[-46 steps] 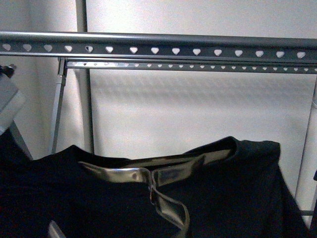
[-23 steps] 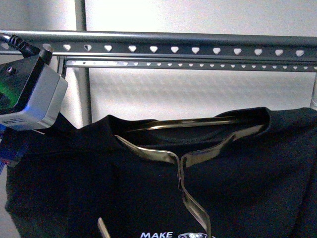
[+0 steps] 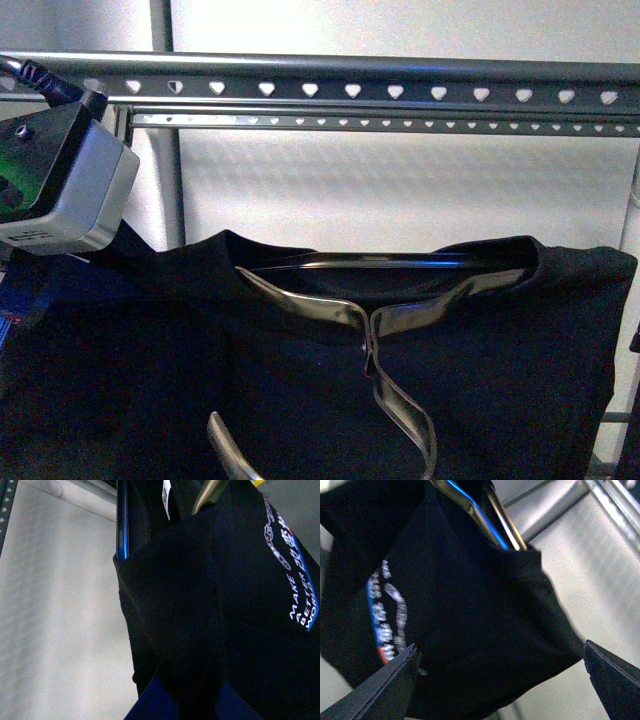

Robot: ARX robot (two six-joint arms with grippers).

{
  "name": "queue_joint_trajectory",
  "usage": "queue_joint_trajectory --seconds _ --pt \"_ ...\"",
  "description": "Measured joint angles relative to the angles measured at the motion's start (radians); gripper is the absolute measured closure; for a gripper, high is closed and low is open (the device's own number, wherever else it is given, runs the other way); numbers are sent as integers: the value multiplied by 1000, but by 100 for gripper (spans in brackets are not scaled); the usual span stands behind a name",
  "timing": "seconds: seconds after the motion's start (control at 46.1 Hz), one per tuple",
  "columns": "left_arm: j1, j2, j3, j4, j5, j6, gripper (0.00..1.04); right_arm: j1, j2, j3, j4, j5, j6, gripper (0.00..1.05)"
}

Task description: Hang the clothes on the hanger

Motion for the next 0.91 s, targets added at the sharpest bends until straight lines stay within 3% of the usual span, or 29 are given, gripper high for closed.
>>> queue_joint_trajectory --seconds 0.13,0.368,0.52,0.715,0.889,0.91 --pt "0 0 0 0 -1 0 101 112 80 131 -34 110 -208 7" --pt "0 0 0 0 0 0 101 209 275 249 -48 272 -236 8" --pt "-1 0 0 0 3 1 101 243 380 323 22 318 -180 36" --pt "-1 0 0 0 3 2 101 253 392 347 21 320 -141 62" --pt "-1 0 0 0 8 -10 100 243 385 314 27 301 -131 92" --pt "-1 0 0 0 11 -14 96 238 383 302 36 288 -131 94"
